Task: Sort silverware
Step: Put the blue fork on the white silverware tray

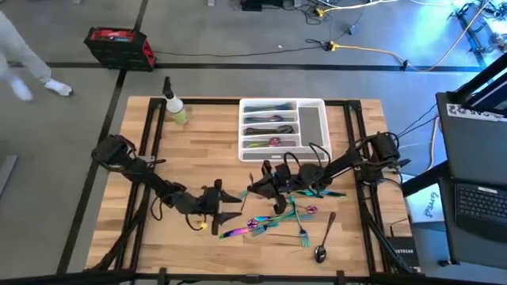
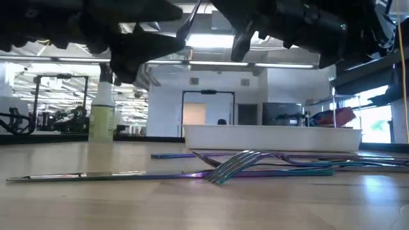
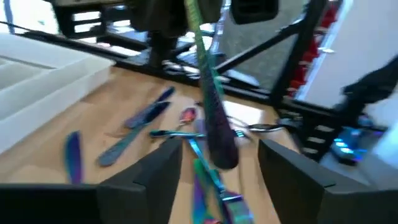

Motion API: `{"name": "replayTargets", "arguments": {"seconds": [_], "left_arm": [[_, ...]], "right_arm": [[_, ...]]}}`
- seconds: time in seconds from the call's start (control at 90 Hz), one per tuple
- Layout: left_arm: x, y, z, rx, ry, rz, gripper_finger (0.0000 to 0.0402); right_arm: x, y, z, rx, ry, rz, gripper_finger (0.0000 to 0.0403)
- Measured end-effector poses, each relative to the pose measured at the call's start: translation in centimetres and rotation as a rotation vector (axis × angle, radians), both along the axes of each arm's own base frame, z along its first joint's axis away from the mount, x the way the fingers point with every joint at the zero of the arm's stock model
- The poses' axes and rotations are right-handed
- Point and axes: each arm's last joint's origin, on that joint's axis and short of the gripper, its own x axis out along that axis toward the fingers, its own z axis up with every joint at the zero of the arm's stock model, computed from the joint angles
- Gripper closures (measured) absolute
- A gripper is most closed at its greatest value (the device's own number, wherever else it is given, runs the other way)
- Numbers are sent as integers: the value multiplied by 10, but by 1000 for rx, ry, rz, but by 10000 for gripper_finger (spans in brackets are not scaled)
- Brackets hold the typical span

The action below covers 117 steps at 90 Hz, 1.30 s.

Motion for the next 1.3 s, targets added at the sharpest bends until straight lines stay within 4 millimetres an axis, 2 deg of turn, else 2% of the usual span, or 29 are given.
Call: {"name": "replayTargets", "arguments": {"seconds": [0.2, 0.422, 0.556, 0.9, 1.3], "left_arm": [[9, 17, 0, -67, 3, -8, 154], [18, 33, 3, -92, -26, -84, 166], [20, 36, 5, -91, -36, -120, 207], [20, 35, 5, -66, -39, -211, 378], [20, 34, 6, -48, -45, -241, 400]], "right_arm": [[1, 0, 2, 0, -9, 5, 403], [9, 3, 5, -22, 24, 44, 403], [14, 5, 5, -38, 58, 59, 403], [16, 5, 4, -60, 76, 62, 403], [17, 5, 2, -64, 99, 63, 403]]}}
